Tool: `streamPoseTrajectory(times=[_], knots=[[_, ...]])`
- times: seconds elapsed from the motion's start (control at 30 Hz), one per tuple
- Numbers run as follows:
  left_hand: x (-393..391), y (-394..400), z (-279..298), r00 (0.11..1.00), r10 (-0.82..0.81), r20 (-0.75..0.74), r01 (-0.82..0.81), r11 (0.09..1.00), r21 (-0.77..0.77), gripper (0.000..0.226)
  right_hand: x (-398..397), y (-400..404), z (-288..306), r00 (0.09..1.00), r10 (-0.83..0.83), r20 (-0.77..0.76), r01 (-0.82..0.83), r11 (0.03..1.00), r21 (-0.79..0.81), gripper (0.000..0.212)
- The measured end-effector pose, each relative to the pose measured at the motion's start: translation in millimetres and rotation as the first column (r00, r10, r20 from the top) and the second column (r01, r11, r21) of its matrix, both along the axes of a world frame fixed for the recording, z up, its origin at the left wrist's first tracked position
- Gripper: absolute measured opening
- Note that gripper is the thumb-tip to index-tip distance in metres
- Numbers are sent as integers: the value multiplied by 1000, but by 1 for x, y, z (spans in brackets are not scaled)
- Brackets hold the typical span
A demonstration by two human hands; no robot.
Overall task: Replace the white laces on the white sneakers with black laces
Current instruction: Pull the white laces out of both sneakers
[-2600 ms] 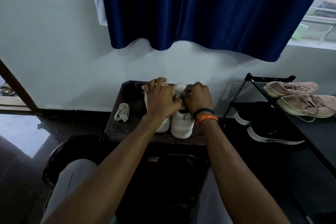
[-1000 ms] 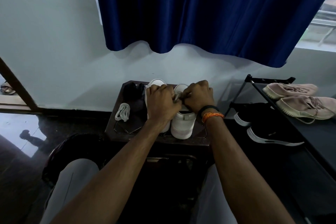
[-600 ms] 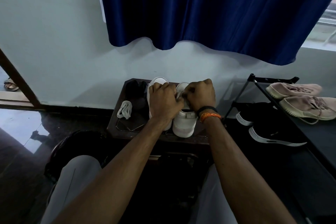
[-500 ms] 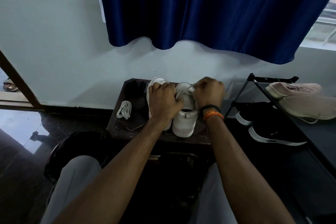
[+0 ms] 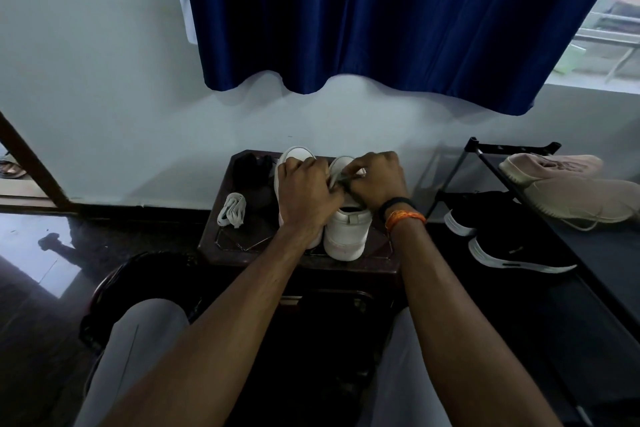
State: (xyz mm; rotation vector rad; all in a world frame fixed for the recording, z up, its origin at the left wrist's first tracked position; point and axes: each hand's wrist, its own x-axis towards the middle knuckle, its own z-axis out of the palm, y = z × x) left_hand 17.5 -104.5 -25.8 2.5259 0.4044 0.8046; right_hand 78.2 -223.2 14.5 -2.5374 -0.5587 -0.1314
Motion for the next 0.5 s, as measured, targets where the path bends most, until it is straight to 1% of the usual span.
streamPoseTrajectory(times=[0.2, 0.27, 0.33, 0.37, 0.43, 0.5], knots=[[-1, 0, 1, 1000, 2, -9, -2, 1000, 2, 18, 1, 4, -3, 996, -29, 82, 36, 996, -80, 15], [-1, -1, 1, 1000, 9, -7, -9, 1000, 3, 18, 1, 6, -5, 997, -35, 73, 39, 998, -56, 12], [-1, -2, 1, 1000, 22, -6, -22, 1000, 4, 19, 3, 6, -11, 993, -107, 52, 103, 993, 60, 11], [0, -2, 1, 1000, 28, -10, -28, 1000, 8, 19, 3, 6, -13, 984, -179, 28, 173, 974, 145, 11], [1, -2, 1, 999, 34, -19, -34, 999, 14, 20, 4, 4, -17, 947, -320, -32, 316, 907, 279, 13], [1, -3, 0, 999, 38, -14, -38, 999, 8, 20, 3, 5, -17, 901, -424, -96, 428, 826, 367, 16]])
